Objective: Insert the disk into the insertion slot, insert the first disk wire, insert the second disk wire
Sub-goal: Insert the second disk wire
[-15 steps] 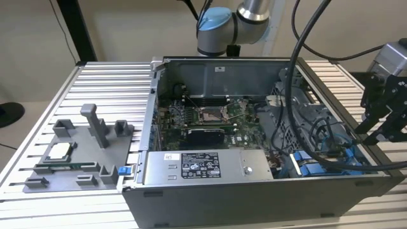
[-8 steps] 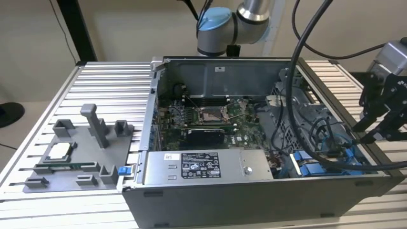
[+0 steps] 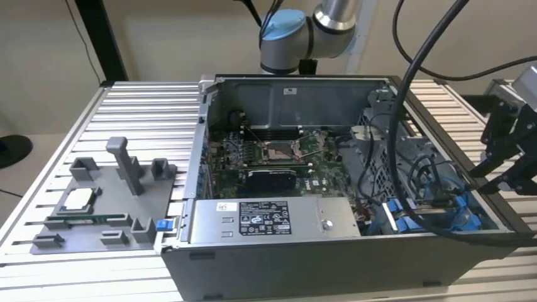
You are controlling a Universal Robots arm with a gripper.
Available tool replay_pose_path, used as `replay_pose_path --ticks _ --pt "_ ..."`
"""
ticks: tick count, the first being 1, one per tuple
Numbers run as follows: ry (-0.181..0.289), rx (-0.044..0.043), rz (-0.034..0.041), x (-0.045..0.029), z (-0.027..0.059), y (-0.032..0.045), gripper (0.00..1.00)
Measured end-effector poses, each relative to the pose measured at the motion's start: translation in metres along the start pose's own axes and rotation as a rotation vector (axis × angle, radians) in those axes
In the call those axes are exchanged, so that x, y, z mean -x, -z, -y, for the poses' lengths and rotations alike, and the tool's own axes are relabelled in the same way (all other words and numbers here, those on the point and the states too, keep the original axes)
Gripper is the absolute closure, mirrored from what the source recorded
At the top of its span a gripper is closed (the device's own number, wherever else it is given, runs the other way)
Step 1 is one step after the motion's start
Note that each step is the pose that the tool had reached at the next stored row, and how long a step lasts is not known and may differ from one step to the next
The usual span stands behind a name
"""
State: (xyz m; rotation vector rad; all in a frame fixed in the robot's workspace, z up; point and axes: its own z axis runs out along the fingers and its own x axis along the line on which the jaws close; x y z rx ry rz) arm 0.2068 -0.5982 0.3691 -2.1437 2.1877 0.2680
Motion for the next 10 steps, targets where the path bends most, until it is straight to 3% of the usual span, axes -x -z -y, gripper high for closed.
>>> replay_pose_path --ticks 3,7,10 --pt "0.000 0.0003 0.0208 -0.0040 0.0002 -0.0013 0.00" --pt "0.000 0.0008 0.0600 -0.0053 0.0003 -0.0028 0.00" --pt "0.000 0.0010 0.0729 -0.0074 0.0005 -0.0048 0.00"
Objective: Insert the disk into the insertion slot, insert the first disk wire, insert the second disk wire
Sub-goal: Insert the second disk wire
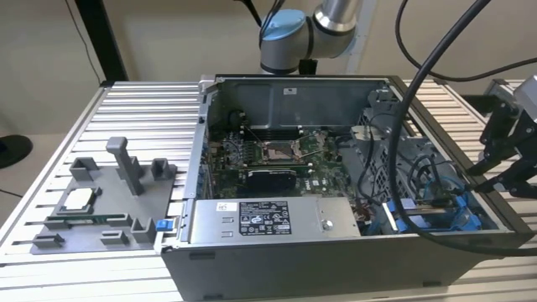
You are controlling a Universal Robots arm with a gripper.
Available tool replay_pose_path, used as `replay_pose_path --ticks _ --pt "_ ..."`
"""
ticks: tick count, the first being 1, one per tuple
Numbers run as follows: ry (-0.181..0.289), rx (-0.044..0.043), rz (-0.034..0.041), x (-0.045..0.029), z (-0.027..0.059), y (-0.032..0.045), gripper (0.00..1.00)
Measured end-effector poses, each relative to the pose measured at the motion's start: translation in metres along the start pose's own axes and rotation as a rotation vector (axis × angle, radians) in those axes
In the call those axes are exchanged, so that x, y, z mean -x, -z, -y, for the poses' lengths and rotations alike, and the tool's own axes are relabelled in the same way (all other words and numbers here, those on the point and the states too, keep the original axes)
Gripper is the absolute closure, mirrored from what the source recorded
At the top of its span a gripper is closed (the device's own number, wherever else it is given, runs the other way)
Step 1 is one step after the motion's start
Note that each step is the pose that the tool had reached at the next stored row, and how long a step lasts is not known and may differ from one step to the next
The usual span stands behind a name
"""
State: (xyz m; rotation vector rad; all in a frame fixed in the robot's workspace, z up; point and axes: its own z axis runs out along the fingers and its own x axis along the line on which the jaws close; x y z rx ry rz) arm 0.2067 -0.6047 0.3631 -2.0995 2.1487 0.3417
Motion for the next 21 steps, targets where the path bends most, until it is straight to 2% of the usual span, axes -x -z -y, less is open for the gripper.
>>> replay_pose_path --ticks 7,11,13,17,21 --pt "0.002 0.0010 0.0317 -0.0061 0.0004 -0.0035 0.00" --pt "0.004 0.0019 0.0587 -0.0075 0.0007 -0.0066 0.00" --pt "0.005 0.0022 0.0672 -0.0096 0.0008 -0.0071 0.00" --pt "0.005 0.0044 0.0703 -0.0164 0.0010 -0.0058 0.00" --pt "0.004 0.0060 0.0702 -0.0180 0.0011 -0.0074 0.00"
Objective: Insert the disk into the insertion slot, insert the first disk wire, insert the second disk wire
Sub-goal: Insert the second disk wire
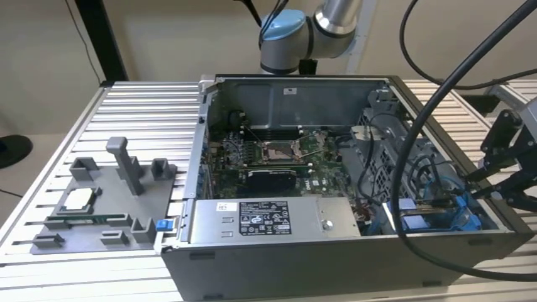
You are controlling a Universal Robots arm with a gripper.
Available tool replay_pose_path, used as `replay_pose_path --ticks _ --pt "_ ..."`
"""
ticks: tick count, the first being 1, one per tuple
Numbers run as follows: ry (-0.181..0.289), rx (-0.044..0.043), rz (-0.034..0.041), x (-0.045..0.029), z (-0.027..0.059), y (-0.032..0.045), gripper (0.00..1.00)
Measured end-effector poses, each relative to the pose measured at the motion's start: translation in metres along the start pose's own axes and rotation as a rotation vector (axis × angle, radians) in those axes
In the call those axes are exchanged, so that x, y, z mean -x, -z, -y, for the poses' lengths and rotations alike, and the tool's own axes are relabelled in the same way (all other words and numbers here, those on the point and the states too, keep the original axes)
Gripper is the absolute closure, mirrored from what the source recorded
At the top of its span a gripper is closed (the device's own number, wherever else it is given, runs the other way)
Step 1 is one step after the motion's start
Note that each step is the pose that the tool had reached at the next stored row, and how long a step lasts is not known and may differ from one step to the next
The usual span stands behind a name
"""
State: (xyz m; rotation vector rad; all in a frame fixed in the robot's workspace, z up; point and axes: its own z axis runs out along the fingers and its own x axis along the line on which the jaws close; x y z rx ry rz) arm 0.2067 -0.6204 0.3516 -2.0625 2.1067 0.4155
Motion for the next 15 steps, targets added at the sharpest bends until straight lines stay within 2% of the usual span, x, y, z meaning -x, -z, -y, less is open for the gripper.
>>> replay_pose_path --ticks 1,10,15 --pt "0.000 0.0001 0.0007 -0.0002 0.0000 -0.0006 1.00" --pt "-0.004 -0.0009 0.0034 -0.0008 0.0002 -0.0023 1.00" --pt "-0.007 0.0019 0.0044 0.0022 -0.0024 0.0069 1.00"
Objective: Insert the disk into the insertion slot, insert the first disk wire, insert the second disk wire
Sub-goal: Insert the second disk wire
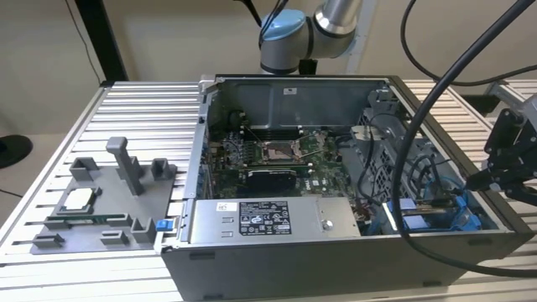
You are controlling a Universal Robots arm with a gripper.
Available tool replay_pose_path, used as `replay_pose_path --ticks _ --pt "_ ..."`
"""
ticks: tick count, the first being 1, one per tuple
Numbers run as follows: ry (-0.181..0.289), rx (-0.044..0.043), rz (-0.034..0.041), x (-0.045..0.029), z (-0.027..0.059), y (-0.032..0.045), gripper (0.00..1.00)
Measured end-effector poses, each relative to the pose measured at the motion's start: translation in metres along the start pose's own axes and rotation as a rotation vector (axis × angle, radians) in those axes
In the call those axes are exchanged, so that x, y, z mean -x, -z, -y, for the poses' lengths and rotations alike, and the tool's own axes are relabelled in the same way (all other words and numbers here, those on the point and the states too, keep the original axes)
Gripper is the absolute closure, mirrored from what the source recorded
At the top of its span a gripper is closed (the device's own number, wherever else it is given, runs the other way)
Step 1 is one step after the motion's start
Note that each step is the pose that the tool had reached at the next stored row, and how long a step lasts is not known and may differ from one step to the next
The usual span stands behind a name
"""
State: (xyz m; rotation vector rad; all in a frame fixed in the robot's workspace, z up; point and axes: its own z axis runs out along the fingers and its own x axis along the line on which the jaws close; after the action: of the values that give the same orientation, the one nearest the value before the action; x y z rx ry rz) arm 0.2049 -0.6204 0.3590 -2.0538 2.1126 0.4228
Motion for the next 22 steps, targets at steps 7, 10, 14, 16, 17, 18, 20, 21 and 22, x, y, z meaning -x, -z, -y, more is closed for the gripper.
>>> replay_pose_path --ticks 7,10,14,16,17,18,20,21,22 --pt "-0.006 -0.0017 0.0023 0.0019 -0.0093 0.0059 1.00" --pt "-0.008 -0.0025 0.0025 0.0029 -0.0138 0.0081 1.00" --pt "-0.009 -0.0028 0.0008 0.0044 -0.0195 0.0095 1.00" --pt "-0.009 -0.0030 -0.0025 0.0065 -0.0225 0.0087 1.00" --pt "-0.009 -0.0031 -0.0035 0.0079 -0.0239 0.0081 1.00" --pt "-0.009 -0.0031 -0.0042 0.0093 -0.0253 0.0075 1.00" --pt "-0.009 -0.0032 -0.0060 0.0120 -0.0282 0.0065 1.00" --pt "-0.009 -0.0032 -0.0077 0.0131 -0.0301 0.0060 1.00" --pt "-0.010 -0.0033 -0.0108 0.0140 -0.0320 0.0056 1.00"
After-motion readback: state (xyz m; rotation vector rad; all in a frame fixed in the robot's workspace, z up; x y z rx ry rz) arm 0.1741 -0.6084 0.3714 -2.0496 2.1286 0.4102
